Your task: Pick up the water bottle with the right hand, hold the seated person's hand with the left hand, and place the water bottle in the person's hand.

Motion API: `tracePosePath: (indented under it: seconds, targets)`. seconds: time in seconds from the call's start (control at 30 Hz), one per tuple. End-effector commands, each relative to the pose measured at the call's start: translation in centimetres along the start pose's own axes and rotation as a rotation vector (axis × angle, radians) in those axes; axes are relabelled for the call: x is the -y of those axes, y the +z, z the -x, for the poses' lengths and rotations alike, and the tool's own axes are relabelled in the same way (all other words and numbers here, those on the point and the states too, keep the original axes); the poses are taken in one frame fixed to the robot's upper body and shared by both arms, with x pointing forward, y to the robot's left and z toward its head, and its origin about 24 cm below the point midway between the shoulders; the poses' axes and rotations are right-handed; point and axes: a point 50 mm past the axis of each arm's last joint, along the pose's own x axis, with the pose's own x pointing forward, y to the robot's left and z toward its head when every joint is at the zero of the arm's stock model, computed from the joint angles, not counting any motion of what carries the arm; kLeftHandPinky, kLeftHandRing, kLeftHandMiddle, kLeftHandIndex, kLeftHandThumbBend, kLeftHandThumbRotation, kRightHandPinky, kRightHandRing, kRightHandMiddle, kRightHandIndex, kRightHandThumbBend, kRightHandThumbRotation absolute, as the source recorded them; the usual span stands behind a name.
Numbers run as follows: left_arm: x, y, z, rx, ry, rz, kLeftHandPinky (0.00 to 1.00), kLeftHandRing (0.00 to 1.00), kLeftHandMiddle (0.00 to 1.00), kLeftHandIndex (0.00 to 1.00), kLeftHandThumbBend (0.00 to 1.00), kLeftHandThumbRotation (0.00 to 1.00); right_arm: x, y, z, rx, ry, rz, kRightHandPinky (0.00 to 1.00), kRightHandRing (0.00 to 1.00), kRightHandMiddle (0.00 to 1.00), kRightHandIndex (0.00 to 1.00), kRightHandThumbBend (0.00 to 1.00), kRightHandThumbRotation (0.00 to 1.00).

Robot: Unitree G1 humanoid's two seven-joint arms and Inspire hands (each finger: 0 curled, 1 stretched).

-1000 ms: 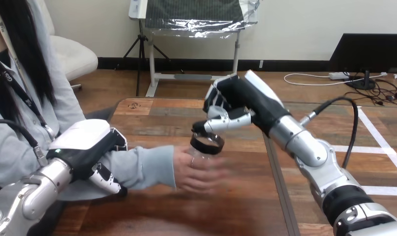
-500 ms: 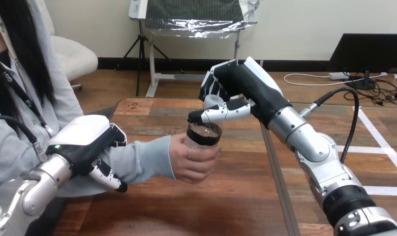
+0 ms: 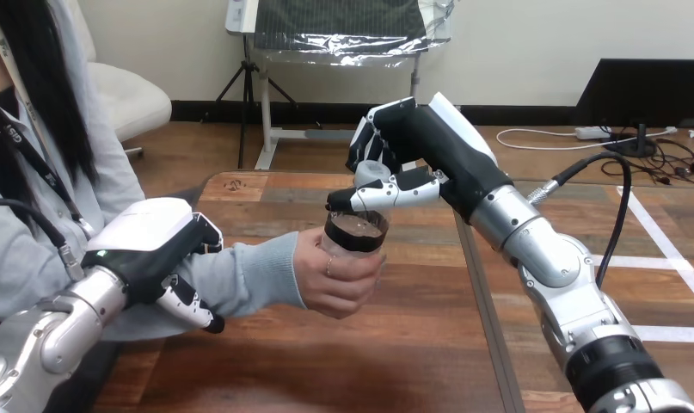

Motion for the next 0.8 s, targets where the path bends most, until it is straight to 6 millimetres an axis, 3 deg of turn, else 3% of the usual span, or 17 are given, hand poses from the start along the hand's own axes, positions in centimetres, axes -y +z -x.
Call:
tracePosePath:
  seconds: [0.0,0.3,0.5,0.7,0.77]
  targets:
    - [-5.89,2.37,-2.35,0.096,0.228,-0.021,0.22,0.27,0.34,0.34,0.86,0.00,2.76,5.23,-1.54,0.233,-0.100,-0.002,0.11,0.16,0.24,0.26,0.68,0.00]
    - [-5.86,2.36,-2.33,0.108,0.233,-0.025,0.22,0.27,0.34,0.35,0.86,0.00,2.96,5.05,-1.43,0.220,-0.105,-0.007,0.11,0.16,0.25,0.28,0.68,0.00]
    - [-5.80,2.30,-2.26,0.106,0.231,-0.033,0.22,0.28,0.35,0.37,0.88,0.00,3.07,4.71,-1.46,0.179,-0.091,-0.007,0.15,0.19,0.29,0.34,0.72,0.02]
    - [-5.80,2.29,-2.06,0.099,0.222,-0.051,0.30,0.34,0.41,0.44,0.91,0.03,3.09,4.70,-1.37,0.151,-0.060,0.037,0.25,0.32,0.42,0.51,0.80,0.18]
    - [-5.80,2.28,-2.02,0.090,0.213,-0.045,0.37,0.40,0.46,0.50,0.93,0.08,3.09,4.66,-1.34,0.136,-0.047,0.043,0.34,0.44,0.50,0.59,0.84,0.27]
